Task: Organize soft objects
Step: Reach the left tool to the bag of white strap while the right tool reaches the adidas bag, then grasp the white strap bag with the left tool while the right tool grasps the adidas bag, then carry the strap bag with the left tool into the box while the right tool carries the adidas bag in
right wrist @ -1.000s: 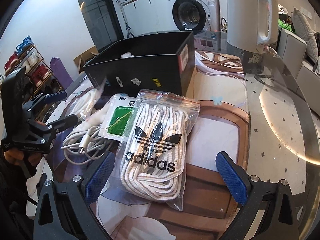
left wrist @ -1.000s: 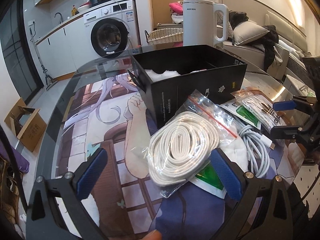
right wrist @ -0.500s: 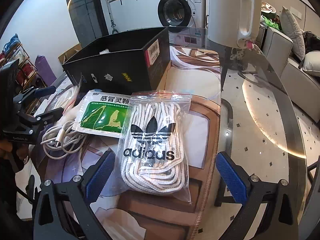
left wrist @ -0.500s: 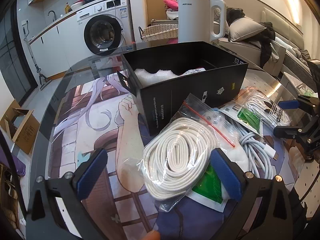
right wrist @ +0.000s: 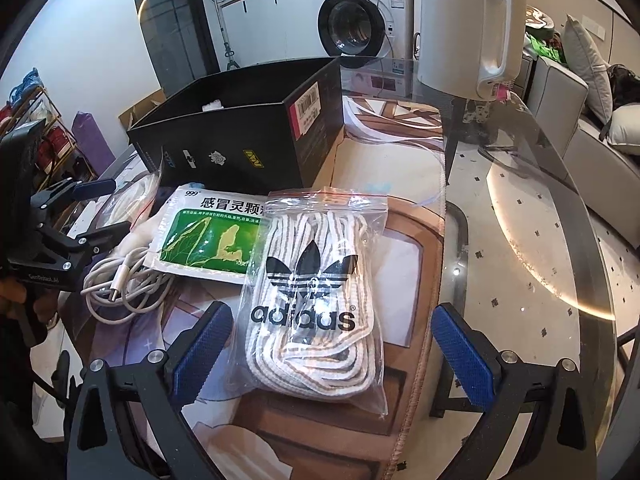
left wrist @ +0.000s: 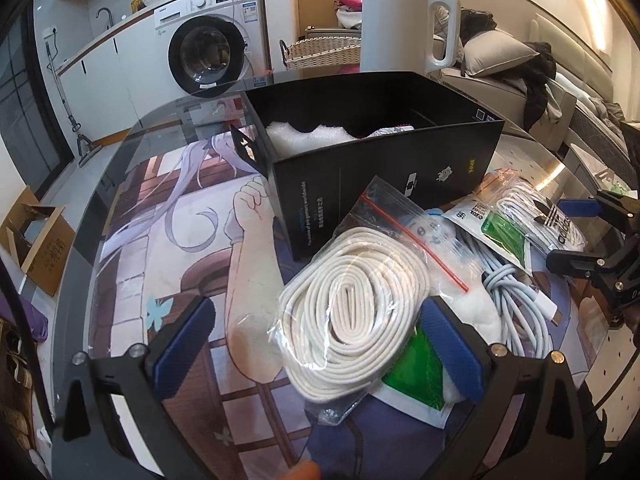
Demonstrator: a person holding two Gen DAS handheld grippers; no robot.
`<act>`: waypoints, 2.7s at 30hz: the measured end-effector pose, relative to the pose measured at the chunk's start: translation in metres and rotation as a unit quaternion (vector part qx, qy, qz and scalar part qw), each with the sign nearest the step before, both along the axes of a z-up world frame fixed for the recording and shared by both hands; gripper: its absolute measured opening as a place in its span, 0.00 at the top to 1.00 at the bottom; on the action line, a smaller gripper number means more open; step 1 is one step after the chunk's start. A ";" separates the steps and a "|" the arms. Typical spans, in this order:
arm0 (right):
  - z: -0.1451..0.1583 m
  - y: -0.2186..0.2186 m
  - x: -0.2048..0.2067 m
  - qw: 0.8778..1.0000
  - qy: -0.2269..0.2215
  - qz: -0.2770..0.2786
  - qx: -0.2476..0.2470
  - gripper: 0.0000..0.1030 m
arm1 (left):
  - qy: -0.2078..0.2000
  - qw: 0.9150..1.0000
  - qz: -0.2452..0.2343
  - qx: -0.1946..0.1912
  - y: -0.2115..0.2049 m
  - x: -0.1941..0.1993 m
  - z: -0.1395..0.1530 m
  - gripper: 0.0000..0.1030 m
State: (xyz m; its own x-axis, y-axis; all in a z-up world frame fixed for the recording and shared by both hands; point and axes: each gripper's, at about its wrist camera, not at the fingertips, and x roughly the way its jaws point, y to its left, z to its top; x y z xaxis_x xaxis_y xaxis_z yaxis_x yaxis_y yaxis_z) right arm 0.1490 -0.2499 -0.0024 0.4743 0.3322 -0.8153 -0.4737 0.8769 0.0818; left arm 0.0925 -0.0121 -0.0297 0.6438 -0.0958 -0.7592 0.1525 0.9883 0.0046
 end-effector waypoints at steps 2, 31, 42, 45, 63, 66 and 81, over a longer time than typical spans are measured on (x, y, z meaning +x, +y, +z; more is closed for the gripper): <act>0.000 0.001 0.000 1.000 -0.003 0.000 -0.007 0.05 | 0.005 1.000 0.002 -0.006 0.001 0.001 -0.001 0.00; 0.017 -0.002 -0.030 0.998 -0.050 0.027 0.008 0.54 | -0.039 0.998 -0.022 -0.041 0.001 -0.033 0.010 0.59; 0.047 -0.003 -0.040 0.995 -0.089 0.026 0.037 0.54 | -0.079 0.996 0.003 -0.051 0.006 -0.036 0.039 0.59; 0.056 0.000 -0.040 0.994 -0.098 0.029 0.044 0.54 | -0.087 0.995 0.010 -0.053 0.007 -0.033 0.046 0.59; 0.088 0.013 -0.030 0.990 -0.129 0.029 0.055 0.54 | -0.108 0.992 0.023 -0.058 0.007 -0.023 0.070 0.59; 0.092 0.017 -0.027 0.989 -0.133 0.032 0.056 0.54 | -0.110 0.992 0.020 -0.057 0.005 -0.021 0.074 0.59; 0.103 0.038 -0.005 0.987 -0.144 0.042 0.059 0.54 | -0.113 0.992 0.027 -0.052 0.003 0.003 0.082 0.59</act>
State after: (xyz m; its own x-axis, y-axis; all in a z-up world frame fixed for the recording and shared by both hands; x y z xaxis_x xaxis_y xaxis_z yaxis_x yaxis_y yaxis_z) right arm 0.1444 -0.2123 0.1002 0.6464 0.4658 -0.6044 -0.5636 0.8254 0.0333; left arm 0.0952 -0.0095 0.0520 0.8025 -0.1281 -0.5827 0.1070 0.9917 -0.0707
